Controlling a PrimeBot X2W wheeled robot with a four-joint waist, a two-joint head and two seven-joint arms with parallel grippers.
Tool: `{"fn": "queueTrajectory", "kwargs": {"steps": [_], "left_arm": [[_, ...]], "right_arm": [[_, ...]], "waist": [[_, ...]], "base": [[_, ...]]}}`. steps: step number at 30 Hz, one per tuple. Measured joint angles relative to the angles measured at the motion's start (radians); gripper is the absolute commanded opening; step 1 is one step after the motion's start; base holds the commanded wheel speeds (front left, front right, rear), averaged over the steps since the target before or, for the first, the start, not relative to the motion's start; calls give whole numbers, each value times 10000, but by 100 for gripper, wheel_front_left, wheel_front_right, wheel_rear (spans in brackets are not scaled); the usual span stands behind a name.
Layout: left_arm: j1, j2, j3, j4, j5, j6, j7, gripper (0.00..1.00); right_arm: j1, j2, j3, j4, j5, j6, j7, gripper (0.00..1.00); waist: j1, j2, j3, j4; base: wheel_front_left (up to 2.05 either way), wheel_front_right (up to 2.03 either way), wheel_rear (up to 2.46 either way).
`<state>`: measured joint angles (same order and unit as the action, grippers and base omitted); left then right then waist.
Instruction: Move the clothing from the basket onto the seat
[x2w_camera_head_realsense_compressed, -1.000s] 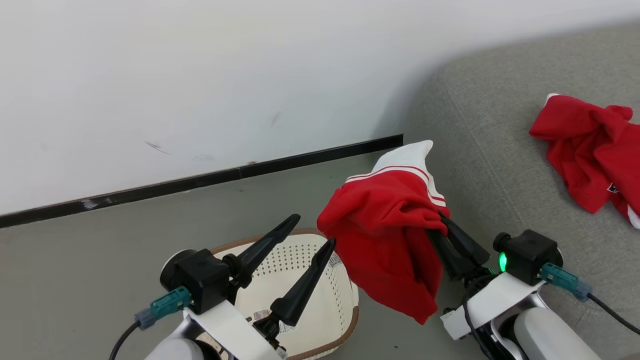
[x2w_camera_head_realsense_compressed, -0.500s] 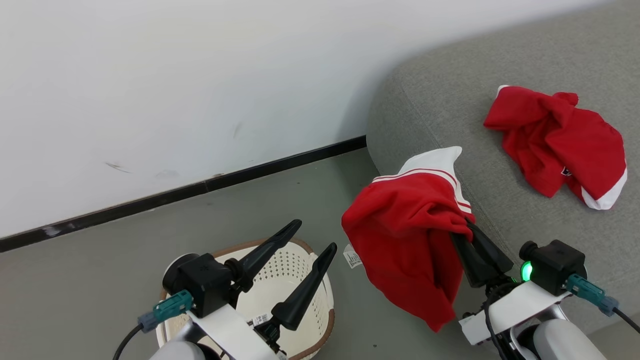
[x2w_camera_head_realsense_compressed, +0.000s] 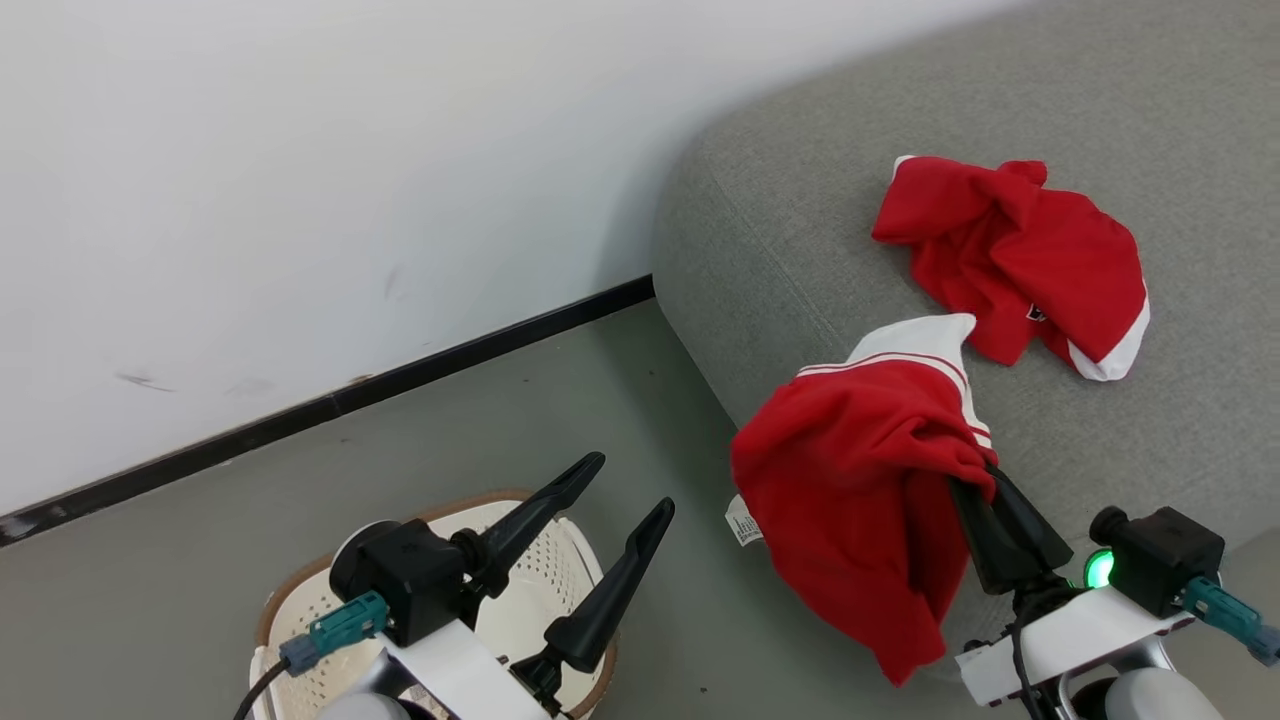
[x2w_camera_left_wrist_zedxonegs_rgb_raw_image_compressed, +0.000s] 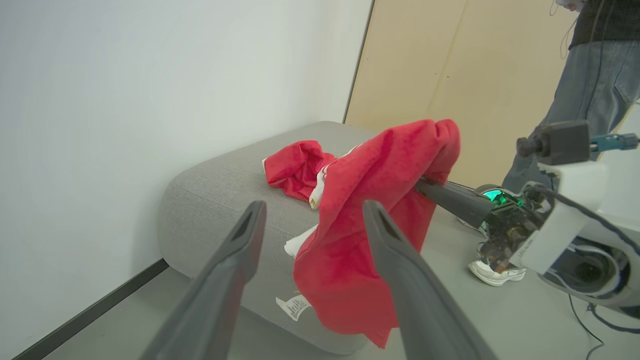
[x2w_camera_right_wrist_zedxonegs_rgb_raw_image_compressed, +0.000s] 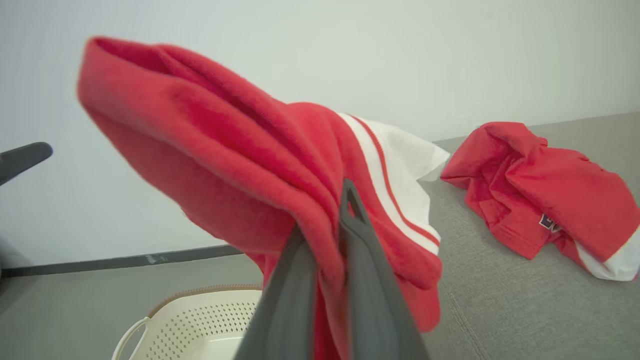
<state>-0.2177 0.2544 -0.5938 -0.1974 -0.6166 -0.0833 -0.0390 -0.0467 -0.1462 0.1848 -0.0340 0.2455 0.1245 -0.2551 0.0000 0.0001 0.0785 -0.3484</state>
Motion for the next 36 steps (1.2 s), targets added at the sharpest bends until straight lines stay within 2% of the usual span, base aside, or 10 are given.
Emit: {"fn": "queueTrajectory", "kwargs": {"steps": [14,22,30,36], "left_arm": [[48,65,128,-17,10,17,-102,100],[204,96,207,-90,23,109,-151,100],[255,107,217,-188,25,192,-163,100],[284,98,196,-286,25,282,-161,100]], "right_arm": [[441,-25,-704,-274,-8,0,0,0],[442,-138,-734,-320,-8,0,0,0],[442,-151,-945,-374,31,0,2,0],[421,-165,-1390,-173,629,0,50,0]], "waist": [[0,0,62,-920],[0,0,110,-1296],[0,0,201,-1485],[0,0,333,-1403]], "base": [[0,0,0],[0,0,0],[0,0,0],[0,0,0]]}}
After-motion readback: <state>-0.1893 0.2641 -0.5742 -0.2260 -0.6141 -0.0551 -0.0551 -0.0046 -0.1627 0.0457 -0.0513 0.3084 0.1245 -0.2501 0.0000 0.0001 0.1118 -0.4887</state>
